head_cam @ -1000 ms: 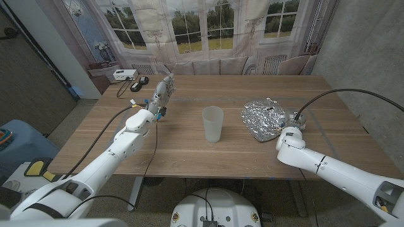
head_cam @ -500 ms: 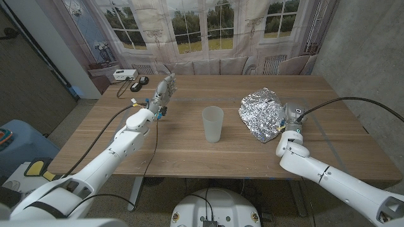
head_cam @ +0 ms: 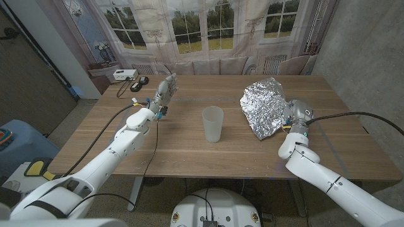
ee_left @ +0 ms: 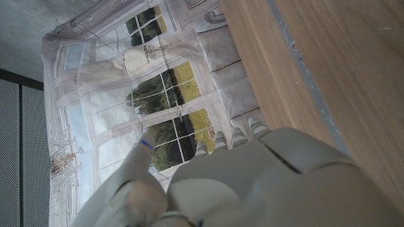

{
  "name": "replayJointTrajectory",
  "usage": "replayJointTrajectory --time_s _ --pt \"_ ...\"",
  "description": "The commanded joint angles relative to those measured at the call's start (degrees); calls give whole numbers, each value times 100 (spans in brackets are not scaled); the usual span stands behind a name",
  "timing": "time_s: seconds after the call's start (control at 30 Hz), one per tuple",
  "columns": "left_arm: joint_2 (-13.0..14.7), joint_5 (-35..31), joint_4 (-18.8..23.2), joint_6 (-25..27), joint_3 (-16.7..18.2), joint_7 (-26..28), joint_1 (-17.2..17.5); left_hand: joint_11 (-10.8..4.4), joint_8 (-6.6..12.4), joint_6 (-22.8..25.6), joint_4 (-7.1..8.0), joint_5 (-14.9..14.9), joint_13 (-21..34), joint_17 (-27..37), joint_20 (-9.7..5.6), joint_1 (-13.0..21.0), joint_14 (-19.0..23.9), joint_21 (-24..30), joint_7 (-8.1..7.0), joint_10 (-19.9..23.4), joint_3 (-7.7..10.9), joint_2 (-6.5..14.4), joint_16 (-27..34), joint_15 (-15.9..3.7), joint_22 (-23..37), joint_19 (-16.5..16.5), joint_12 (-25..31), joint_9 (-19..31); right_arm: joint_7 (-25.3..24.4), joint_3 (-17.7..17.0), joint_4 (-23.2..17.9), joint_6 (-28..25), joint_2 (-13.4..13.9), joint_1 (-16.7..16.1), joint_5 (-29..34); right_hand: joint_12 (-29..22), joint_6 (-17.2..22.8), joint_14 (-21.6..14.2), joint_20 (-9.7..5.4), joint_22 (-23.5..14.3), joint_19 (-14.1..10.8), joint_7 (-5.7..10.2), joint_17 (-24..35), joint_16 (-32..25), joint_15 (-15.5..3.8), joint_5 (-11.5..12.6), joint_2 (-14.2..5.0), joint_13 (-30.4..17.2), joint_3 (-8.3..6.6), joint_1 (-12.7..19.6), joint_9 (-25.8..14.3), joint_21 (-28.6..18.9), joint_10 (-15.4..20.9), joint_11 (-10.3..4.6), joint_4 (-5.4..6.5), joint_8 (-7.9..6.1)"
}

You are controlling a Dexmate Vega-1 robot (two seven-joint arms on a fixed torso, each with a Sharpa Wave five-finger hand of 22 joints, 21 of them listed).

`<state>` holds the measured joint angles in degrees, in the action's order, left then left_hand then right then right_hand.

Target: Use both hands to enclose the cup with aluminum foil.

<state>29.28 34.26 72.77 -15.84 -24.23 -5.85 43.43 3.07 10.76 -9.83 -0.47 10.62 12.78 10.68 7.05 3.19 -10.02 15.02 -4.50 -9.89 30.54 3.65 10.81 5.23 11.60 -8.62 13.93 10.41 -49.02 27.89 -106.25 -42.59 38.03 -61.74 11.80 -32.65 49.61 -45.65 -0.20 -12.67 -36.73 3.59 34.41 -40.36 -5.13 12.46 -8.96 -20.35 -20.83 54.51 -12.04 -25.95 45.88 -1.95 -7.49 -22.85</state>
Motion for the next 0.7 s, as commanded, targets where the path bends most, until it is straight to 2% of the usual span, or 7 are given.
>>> replayJointTrajectory --time_s 0.03,0.4,0.7 --pt "27 12 117 -43 -18 -63 46 24 -7 -162 18 19 -2 4 -1 -58 -246 -37 25 -408 -6 19 2 -46 27 -22 -5 -3 -246 -912 -604 739 -82 -776 -447 -48 466 -31 10 -26 15 -19 40 17 -630 -31 -125 -36 -54 121 -18 -50 61 -5 9 -81" --pt "57 4 268 -38 -27 -59 106 16 -4 -161 16 19 -5 2 -1 -53 -226 -29 22 -381 -8 20 12 -34 27 1 2 -3 -129 -1516 -1173 1275 -60 -1360 -777 -70 469 -22 -1 -30 35 -38 97 42 -623 -85 -128 -72 -75 144 -25 -91 71 6 17 -88" --pt "84 -40 431 -30 -61 -51 149 26 7 -138 11 18 -8 0 10 -46 -191 -24 20 -357 -12 17 25 -34 27 21 7 -3 250 -1825 -1776 1382 115 -1812 -914 -89 447 -3 -3 -32 61 -61 154 53 -613 -118 -133 -101 -94 173 -43 -119 79 18 15 -92"
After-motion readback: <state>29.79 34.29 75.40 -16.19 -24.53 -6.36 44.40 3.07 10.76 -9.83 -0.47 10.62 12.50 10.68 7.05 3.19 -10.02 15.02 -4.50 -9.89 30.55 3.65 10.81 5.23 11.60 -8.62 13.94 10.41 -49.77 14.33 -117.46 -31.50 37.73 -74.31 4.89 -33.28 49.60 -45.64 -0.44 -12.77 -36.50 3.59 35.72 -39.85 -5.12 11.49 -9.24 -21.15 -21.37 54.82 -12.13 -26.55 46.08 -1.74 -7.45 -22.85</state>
